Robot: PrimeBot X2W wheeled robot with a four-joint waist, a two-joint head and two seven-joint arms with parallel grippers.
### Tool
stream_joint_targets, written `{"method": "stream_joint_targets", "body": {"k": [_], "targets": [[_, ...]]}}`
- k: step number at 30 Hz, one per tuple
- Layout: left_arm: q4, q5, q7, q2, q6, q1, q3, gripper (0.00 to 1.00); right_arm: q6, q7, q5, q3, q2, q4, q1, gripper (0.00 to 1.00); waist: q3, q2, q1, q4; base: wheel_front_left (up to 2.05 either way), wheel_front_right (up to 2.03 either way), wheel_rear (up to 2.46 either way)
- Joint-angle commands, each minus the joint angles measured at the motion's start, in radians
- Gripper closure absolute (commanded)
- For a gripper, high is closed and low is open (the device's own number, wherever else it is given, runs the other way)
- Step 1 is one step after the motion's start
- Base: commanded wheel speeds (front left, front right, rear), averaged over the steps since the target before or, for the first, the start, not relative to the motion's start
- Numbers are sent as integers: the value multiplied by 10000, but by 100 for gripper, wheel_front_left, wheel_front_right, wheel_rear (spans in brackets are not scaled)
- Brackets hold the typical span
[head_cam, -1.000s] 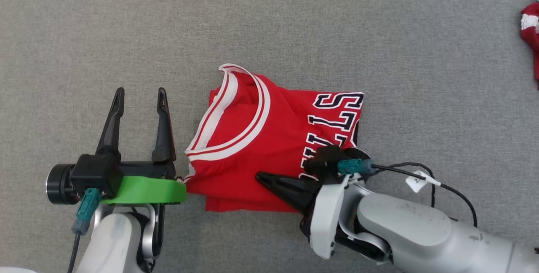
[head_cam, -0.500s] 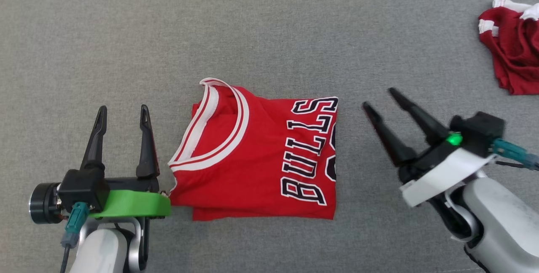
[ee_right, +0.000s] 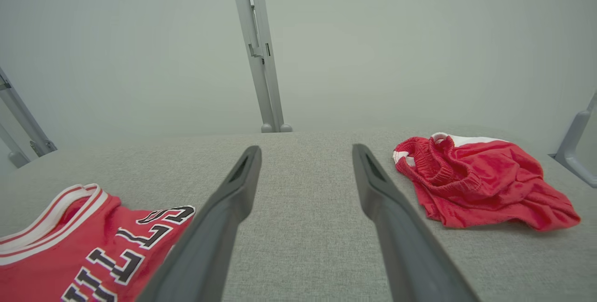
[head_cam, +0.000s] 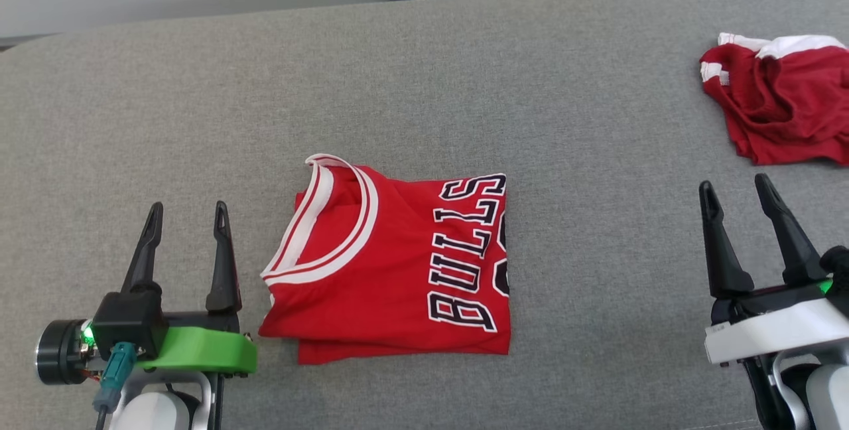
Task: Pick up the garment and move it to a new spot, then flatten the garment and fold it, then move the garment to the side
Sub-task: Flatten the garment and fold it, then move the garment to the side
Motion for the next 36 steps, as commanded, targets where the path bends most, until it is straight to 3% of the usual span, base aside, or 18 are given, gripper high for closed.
{"method": "stream_joint_targets", "body": {"k": [1, 15, 36], "targets": [[61, 0, -17, 86, -23, 230, 8, 0, 4, 154, -115, -54, 130, -181, 277, 0, -358, 0, 0, -43, 0, 0, 0], [351, -274, -31, 45, 13, 1202, -134, 0, 4, 1011, -306, -27, 424, -835, 1526, 0, -1517, 0, 0, -29, 0, 0, 0], [969, -606, -337, 48, -187, 944, -91, 0, 4, 1067, -357, 59, 365, -1003, 1536, 0, -1565, 0, 0, 15, 0, 0, 0]]}}
